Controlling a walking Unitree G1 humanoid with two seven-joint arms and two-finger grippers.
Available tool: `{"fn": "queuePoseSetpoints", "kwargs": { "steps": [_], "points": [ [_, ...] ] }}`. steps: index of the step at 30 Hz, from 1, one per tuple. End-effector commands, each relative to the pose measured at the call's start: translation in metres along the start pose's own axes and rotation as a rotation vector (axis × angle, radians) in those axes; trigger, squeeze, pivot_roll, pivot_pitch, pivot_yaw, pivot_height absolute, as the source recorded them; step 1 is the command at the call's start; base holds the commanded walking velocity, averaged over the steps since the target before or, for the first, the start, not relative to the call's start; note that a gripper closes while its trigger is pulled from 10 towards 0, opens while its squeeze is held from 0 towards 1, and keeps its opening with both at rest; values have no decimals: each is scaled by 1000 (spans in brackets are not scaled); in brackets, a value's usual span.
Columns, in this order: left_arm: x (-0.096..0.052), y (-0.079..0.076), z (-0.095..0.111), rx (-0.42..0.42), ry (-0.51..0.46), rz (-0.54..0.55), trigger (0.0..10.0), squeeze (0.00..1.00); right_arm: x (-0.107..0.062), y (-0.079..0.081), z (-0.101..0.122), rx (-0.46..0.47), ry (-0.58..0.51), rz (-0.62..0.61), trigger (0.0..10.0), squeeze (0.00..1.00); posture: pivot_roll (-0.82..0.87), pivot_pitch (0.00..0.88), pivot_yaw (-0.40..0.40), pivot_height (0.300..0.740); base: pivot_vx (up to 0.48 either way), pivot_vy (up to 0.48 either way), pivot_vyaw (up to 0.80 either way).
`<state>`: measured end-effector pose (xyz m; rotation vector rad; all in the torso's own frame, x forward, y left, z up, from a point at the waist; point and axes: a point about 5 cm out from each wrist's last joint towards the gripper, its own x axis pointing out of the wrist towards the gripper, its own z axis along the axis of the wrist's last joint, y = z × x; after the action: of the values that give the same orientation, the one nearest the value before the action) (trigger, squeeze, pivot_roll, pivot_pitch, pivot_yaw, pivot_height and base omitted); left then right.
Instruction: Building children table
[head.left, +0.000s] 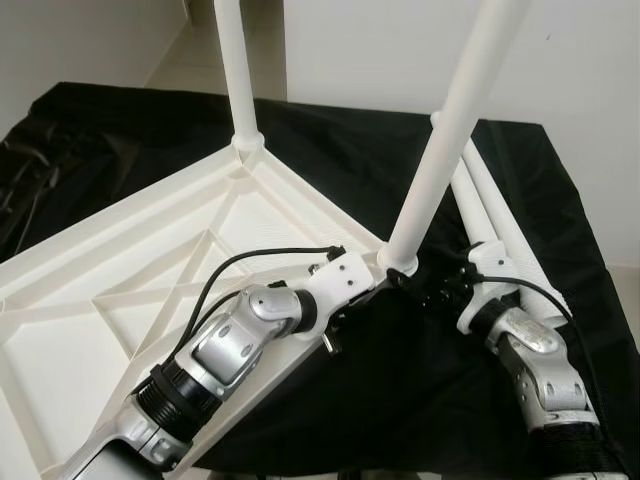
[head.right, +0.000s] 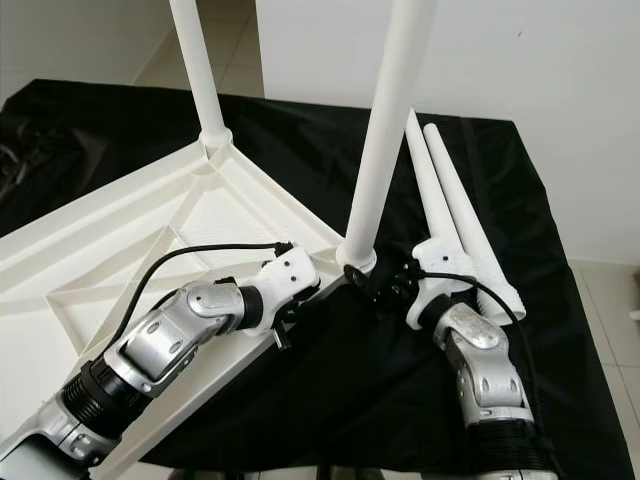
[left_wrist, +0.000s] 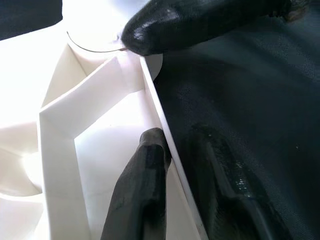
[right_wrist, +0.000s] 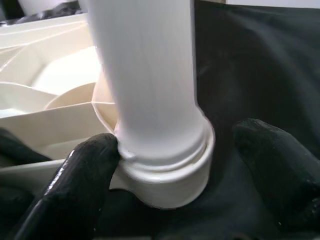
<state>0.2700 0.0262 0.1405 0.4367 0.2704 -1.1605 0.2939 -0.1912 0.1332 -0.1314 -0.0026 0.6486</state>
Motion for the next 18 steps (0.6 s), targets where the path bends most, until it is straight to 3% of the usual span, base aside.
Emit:
{"fn": "queuePoseSetpoints", "kwargs": {
  "steps": [1,9,18],
  "points": [
    [4,-11,-15,-37,57,-74,10000,0,1,-9,-2,14,-7,-27,10000,0,-48,80,7,740,0,0,0],
    [4,-13,-13,-39,54,-77,10000,0,20,-11,6,59,-55,71,10000,0,-26,82,7,740,0,0,0],
    [3,-13,-13,-38,57,-75,10000,0,27,-12,13,76,-82,213,10000,0,-16,86,7,740,0,0,0]
  ]
}}
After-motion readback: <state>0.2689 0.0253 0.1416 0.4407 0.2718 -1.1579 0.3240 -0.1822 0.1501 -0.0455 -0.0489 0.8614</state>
